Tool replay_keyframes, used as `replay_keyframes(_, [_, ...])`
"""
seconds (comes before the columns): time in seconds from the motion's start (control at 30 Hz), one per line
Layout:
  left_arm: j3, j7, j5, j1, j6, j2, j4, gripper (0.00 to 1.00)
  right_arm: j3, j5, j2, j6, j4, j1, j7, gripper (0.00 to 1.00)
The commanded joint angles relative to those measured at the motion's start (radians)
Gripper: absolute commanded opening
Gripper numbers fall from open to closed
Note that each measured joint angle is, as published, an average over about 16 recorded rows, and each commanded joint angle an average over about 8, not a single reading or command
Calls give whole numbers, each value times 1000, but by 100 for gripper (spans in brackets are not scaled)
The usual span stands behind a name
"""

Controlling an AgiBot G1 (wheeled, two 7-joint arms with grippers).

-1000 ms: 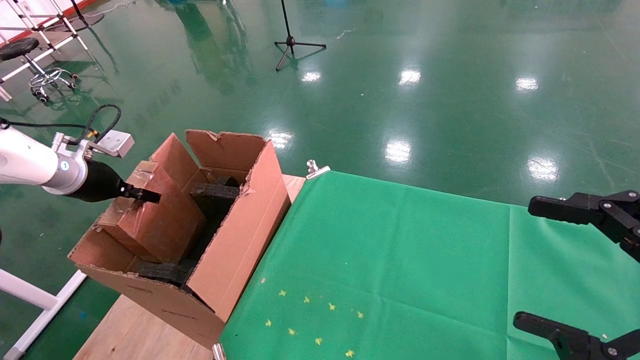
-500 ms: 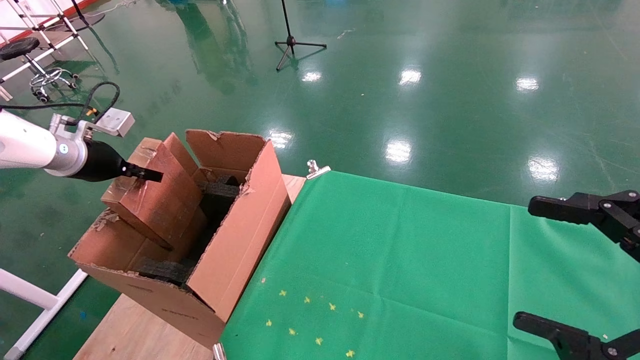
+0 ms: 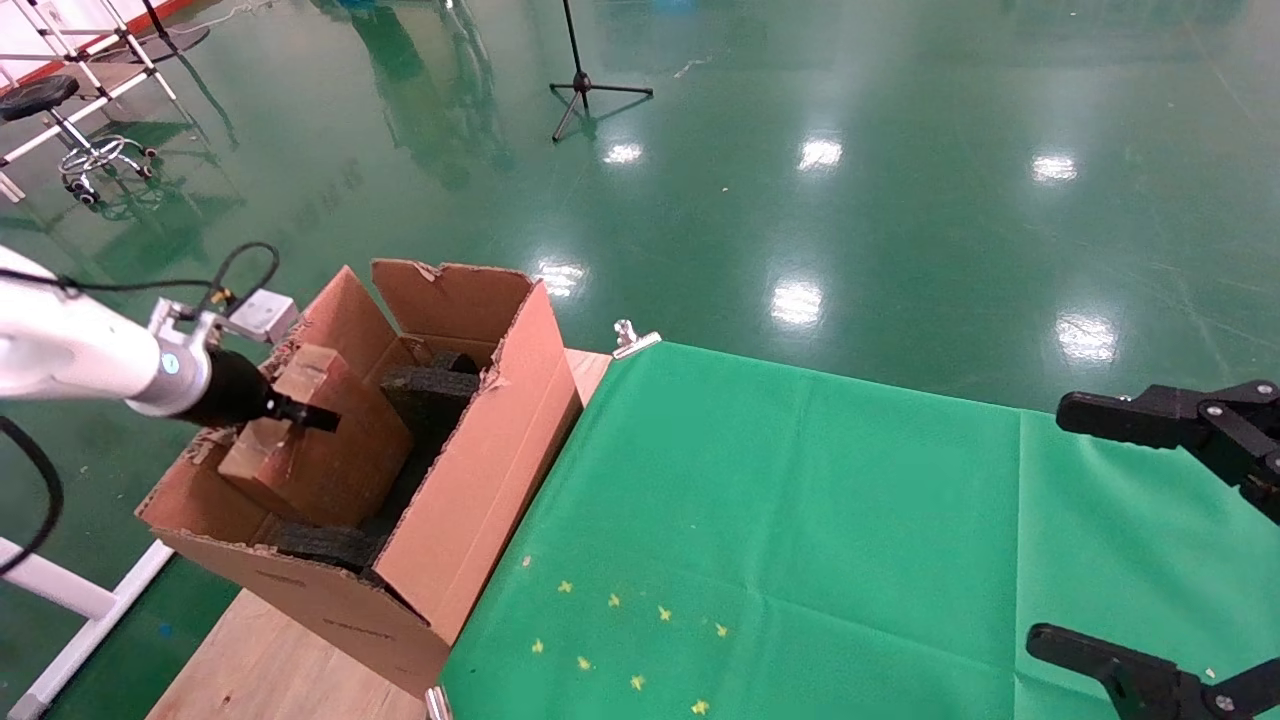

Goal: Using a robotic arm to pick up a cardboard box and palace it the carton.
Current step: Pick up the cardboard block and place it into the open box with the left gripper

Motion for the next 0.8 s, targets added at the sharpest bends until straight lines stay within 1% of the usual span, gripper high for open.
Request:
replay_keyframes(0.03, [-2,-10,-2,26,-21,5,6,0,0,0,0,0,0,0,0,100])
replay_keyframes(0.27, [-18,-41,-26,81,-58,9,3,0,0,0,0,0,0,0,0,100])
replay_keyframes(0.67, [-37,-72,-52,135,-91,16,-3,0,0,0,0,0,0,0,0,100])
replay_keyframes(0.7, [-37,-75,-53,138,-95,17,-3,2,0,0,0,0,0,0,0,100])
replay_keyframes(0.73, [-38,-78,-54,141,-99,17,-2,11,0,0,0,0,0,0,0,100])
replay_keyframes(0.8, [-39,-83,-55,146,-105,17,-2,36,0,0,0,0,0,0,0,100])
